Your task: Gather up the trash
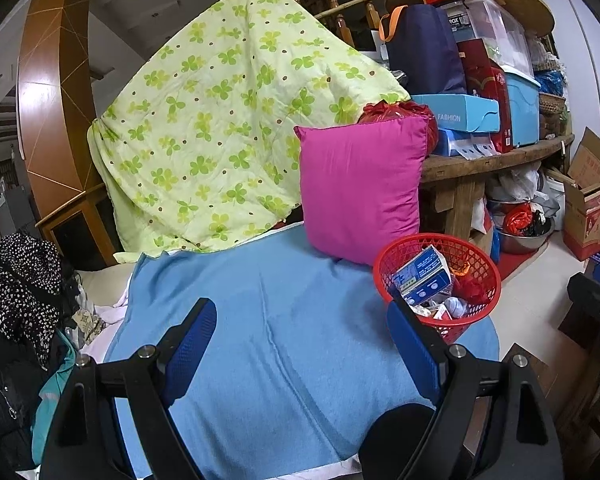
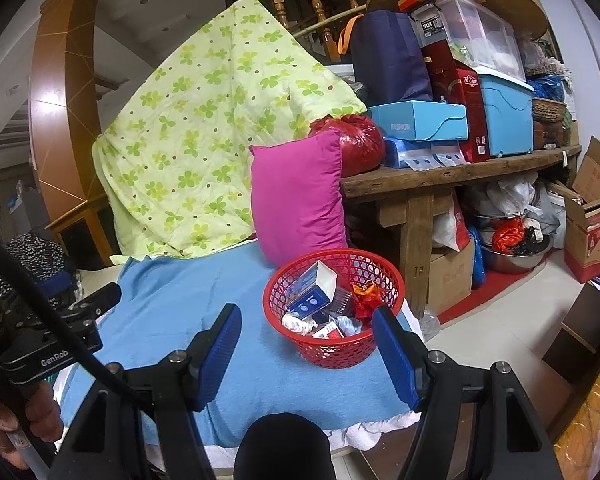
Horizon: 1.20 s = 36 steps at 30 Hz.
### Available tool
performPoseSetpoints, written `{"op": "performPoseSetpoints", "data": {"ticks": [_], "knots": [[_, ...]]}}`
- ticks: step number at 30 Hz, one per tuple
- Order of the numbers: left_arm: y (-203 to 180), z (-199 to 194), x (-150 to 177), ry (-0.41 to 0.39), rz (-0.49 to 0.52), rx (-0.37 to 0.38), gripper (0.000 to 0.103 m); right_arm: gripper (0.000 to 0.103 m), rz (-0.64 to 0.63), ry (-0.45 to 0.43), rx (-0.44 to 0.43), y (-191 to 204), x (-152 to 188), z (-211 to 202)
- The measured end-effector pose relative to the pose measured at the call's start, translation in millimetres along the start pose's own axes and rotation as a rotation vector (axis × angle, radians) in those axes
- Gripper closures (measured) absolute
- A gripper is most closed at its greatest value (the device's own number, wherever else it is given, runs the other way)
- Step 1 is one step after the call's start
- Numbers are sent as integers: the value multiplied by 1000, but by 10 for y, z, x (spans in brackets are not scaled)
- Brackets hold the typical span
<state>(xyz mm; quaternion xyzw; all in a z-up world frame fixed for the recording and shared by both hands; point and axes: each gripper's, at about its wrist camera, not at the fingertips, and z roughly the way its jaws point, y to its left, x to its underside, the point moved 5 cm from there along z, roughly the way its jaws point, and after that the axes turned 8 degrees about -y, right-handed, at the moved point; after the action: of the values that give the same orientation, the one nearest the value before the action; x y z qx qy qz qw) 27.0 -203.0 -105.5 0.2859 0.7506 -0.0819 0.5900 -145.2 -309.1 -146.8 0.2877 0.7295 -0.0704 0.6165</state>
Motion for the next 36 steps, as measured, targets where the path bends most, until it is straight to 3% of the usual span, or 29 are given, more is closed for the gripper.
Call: {"op": "performPoseSetpoints", "data": {"ticks": [36], "knots": [[17,42,99,17,-5,-2,16,32,-7,-5,13,-29,3,34]]}}
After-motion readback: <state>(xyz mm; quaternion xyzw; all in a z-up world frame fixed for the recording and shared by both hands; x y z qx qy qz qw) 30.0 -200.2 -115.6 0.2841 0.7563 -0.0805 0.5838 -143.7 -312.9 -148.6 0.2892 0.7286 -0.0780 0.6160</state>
